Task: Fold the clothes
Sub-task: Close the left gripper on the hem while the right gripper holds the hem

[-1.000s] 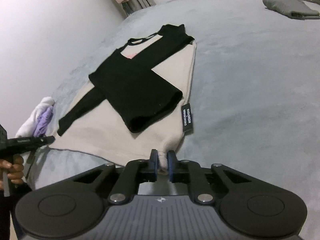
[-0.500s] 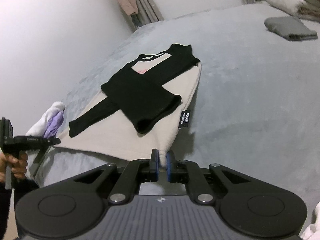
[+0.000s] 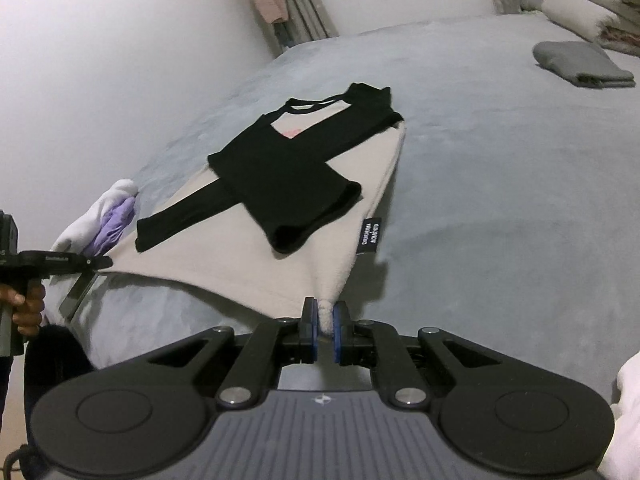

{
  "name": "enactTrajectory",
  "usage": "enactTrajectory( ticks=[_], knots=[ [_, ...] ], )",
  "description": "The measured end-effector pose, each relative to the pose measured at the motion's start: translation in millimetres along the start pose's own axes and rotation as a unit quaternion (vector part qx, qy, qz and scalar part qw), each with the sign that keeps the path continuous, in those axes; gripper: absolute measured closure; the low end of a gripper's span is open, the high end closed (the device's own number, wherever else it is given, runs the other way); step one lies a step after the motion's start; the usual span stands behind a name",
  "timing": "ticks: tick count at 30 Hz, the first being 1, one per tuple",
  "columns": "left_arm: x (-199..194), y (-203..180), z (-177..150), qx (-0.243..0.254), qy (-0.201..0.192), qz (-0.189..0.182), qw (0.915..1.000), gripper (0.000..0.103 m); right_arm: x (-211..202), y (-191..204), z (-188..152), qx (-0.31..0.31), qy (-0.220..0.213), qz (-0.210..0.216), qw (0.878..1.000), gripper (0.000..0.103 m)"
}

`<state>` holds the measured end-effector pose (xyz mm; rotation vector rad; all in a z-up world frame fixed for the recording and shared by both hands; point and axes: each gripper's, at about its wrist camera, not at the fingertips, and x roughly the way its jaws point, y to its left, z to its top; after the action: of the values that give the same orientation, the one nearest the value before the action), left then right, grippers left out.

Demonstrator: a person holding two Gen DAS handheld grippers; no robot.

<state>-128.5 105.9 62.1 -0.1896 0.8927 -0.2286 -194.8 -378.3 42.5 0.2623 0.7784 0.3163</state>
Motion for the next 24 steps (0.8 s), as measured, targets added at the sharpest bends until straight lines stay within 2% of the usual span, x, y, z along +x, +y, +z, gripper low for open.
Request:
enactTrajectory(
  ticks=[3,7,12,24],
  knots=[
    [0,-1,-2,0.01,-0.002,0.003,0.9999,0.098,-3,0,-2,-0.004,-0.001,-0.001,1.0,0.095],
    [12,-3,-1,0.019,0.003,0.018,0.9996,0.097,14,-1,2,-0.028,0.023,-0.032,0.999,0.095],
    [25,-4,1,0.029,0.01,0.035,0.9989,0.097,24,6,11,-0.044,0.023,-0.035,0.998,0.094],
    [30,0,3,0.014,0.01,0.024,0.9995,0.096,27,-1,6,-0.046,0.028,-0.049,0.997,0.094]
  ],
)
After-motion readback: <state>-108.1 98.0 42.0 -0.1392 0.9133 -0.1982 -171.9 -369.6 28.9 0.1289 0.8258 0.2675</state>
